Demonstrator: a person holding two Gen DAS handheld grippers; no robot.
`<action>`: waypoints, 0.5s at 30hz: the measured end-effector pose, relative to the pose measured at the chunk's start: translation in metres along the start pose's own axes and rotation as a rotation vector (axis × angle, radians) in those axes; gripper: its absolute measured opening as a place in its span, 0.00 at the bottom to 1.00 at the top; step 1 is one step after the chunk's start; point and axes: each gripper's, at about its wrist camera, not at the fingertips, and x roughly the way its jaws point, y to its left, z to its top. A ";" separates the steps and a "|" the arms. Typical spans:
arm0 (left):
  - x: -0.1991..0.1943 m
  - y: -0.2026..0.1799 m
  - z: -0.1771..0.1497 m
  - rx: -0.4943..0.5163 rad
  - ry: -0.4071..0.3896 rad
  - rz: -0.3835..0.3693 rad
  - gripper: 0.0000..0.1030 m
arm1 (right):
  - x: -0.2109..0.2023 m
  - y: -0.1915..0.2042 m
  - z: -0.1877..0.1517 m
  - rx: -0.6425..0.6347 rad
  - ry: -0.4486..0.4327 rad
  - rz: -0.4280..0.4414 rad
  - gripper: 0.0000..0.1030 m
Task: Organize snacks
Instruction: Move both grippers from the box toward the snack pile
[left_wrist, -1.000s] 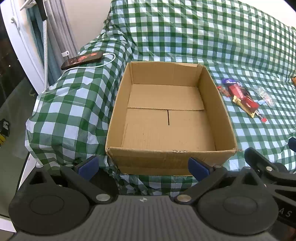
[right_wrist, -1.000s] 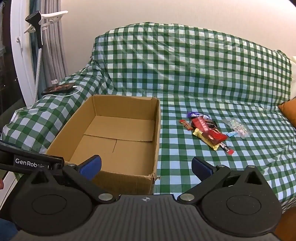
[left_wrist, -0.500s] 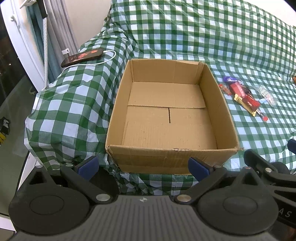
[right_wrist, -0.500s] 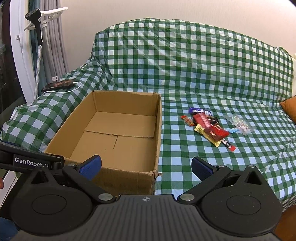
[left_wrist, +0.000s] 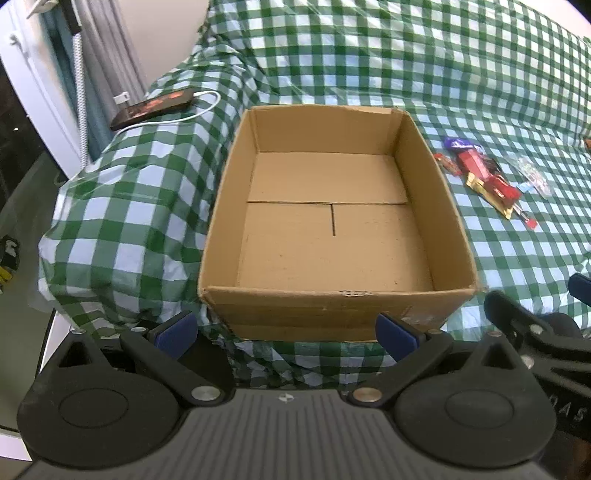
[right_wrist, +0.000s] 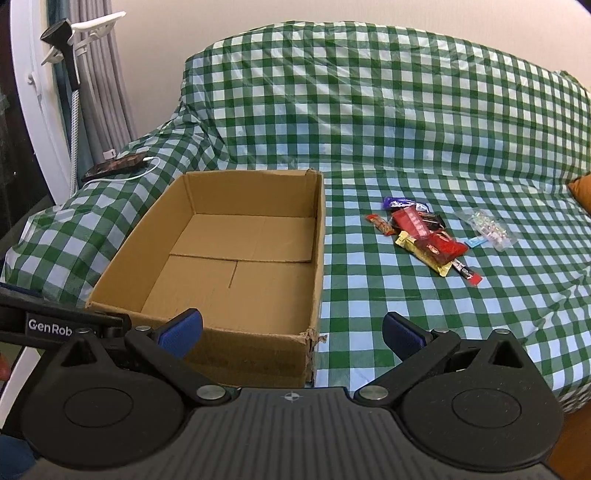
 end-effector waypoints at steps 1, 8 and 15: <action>0.001 -0.002 0.002 0.005 0.003 -0.002 1.00 | 0.001 -0.002 0.000 0.010 -0.002 -0.003 1.00; 0.009 -0.020 0.019 0.040 0.009 -0.007 1.00 | 0.015 -0.035 0.003 0.098 -0.011 -0.052 1.00; 0.018 -0.051 0.041 0.087 0.023 -0.025 1.00 | 0.030 -0.086 0.005 0.228 -0.027 -0.101 1.00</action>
